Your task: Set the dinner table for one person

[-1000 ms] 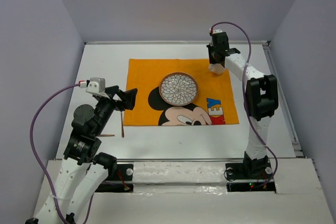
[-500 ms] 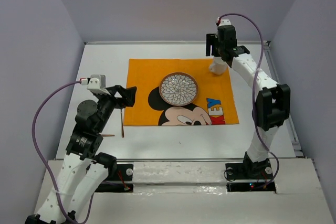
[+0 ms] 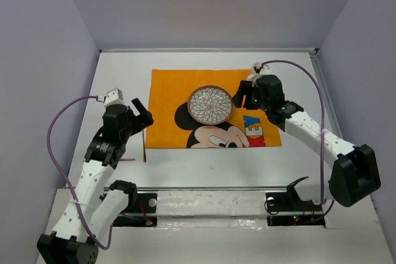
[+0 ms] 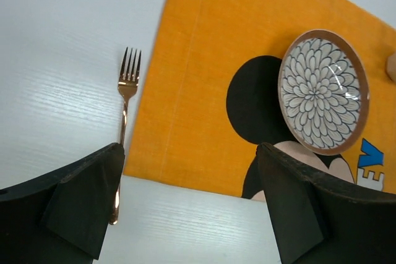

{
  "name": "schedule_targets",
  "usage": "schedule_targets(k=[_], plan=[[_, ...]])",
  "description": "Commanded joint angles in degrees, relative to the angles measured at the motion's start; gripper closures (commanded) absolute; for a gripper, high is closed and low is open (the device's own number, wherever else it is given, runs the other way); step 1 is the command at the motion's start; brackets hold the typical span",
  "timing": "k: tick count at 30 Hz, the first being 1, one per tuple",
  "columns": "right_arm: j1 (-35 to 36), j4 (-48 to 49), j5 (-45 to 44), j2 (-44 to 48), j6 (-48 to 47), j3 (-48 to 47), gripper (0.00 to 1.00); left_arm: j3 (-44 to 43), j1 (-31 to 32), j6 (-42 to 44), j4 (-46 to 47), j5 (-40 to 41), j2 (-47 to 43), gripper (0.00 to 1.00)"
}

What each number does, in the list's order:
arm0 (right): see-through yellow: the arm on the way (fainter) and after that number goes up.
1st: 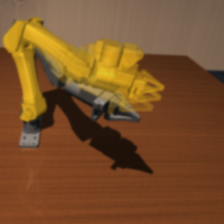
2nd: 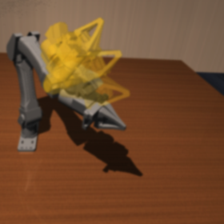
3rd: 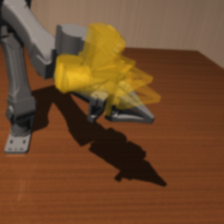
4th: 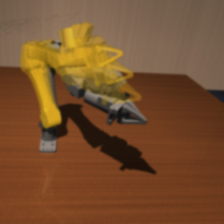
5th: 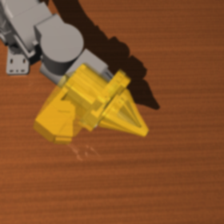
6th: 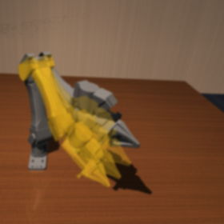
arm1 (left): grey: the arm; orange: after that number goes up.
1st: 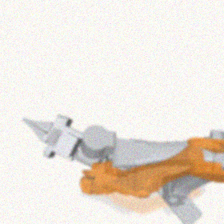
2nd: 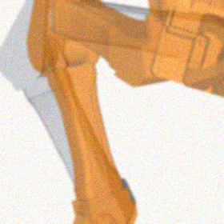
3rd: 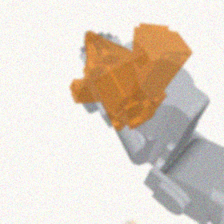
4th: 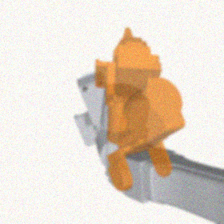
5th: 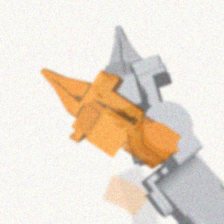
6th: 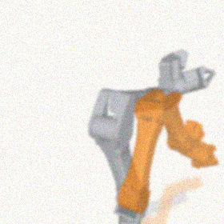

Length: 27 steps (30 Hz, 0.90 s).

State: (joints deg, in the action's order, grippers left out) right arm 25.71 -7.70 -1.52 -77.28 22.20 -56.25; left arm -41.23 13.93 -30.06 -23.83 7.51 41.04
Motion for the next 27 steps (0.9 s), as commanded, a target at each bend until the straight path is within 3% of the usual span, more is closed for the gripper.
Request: schedule_targets(k=[1, 3, 5, 10, 11, 16, 19, 27], plan=[[1.09, 7.00, 4.94, 7.30, 5.14, 5.26, 0.32, 2.64, -3.90, -0.87, 0.36, -3.54, 6.58, 0.03], [1.61, 7.09, 5.65, 10.20, 5.31, 6.93, 0.32, 2.30, -4.88, -0.52, 0.54, -3.82, 11.86, 0.05], [1.62, 7.00, 6.26, 11.88, 5.23, 8.96, 0.33, 2.82, -5.14, -0.26, 2.11, -2.33, 15.82, 0.18], [1.62, 8.94, 7.93, 14.96, 5.14, 11.42, 0.33, 2.56, -5.32, 2.55, 4.93, 3.29, 25.31, 0.26], [1.62, 8.85, 8.11, 15.57, 5.05, 11.69, 0.33, 2.74, -5.32, 3.95, 5.81, 3.39, 27.50, 0.32], [1.62, 9.20, 7.85, 16.19, 4.17, 13.09, 0.33, 3.53, -5.32, 6.16, 8.98, 1.28, 31.65, 0.41], [1.62, 9.72, 9.07, 15.23, 4.26, 13.01, 0.33, 3.70, -5.32, 5.54, 9.68, 2.59, 34.01, 0.55], [1.62, 10.87, 10.22, 14.96, 4.52, 13.45, 0.34, 2.21, -7.34, 6.07, 11.62, 3.92, 39.02, 0.61]])
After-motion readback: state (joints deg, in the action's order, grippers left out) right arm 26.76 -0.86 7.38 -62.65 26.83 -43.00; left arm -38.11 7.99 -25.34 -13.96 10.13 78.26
